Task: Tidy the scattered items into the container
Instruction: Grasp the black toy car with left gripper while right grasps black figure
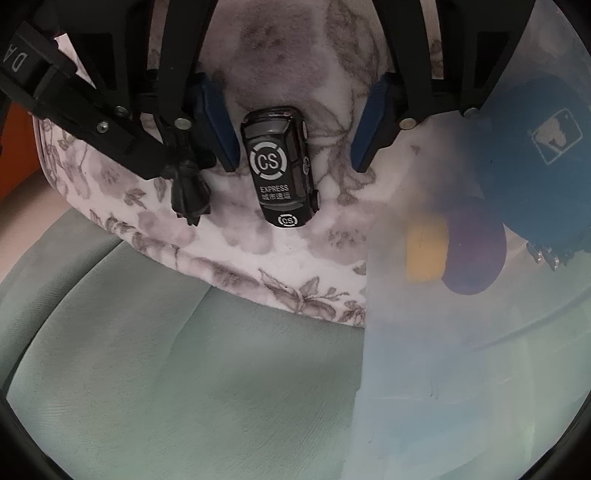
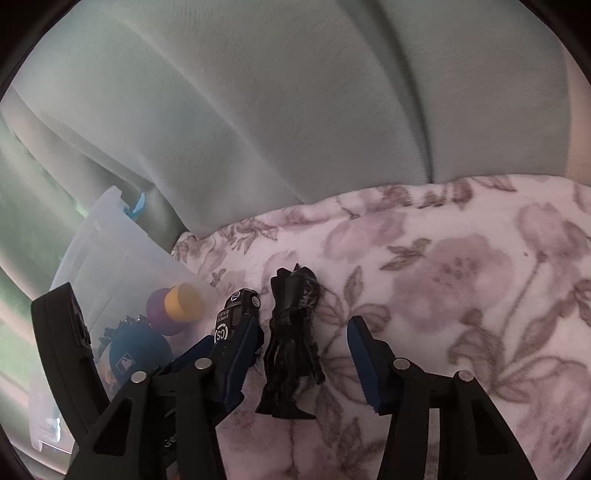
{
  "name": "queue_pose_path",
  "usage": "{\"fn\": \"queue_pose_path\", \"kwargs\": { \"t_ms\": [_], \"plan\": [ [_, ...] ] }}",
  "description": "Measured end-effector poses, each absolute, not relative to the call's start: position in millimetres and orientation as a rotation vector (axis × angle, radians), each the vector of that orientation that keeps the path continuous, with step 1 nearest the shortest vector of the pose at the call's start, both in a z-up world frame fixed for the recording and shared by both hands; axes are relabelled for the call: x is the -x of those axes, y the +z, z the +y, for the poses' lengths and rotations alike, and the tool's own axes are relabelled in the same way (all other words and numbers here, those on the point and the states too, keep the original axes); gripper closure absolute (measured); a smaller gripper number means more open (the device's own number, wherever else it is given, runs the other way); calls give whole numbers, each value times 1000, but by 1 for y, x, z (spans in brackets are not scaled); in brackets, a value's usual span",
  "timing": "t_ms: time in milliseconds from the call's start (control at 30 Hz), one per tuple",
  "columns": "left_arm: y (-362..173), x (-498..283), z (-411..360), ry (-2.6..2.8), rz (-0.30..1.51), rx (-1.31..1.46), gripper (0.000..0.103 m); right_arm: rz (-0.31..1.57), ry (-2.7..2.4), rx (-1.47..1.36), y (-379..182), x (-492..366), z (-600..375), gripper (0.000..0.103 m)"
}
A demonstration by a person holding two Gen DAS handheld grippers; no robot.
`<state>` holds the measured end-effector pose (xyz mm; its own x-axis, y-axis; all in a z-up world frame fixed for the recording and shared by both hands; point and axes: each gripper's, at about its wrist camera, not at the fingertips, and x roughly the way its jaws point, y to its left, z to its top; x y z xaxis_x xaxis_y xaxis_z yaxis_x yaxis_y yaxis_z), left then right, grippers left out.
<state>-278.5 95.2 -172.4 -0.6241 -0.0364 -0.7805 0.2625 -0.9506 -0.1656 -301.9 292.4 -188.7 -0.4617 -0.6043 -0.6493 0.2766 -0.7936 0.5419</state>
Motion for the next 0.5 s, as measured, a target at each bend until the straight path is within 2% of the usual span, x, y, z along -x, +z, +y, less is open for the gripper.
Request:
{"fn": "queue_pose_path", "kwargs": {
  "t_ms": [333, 500],
  "plan": [
    [-175, 285, 94, -2676, 371, -1242, 50, -513, -2244, -1213, -196, 307, 289, 56],
    [-175, 287, 95, -2680, 354, -1241, 51, -537, -2235, -1205, -201, 313, 285, 63]
  ]
}}
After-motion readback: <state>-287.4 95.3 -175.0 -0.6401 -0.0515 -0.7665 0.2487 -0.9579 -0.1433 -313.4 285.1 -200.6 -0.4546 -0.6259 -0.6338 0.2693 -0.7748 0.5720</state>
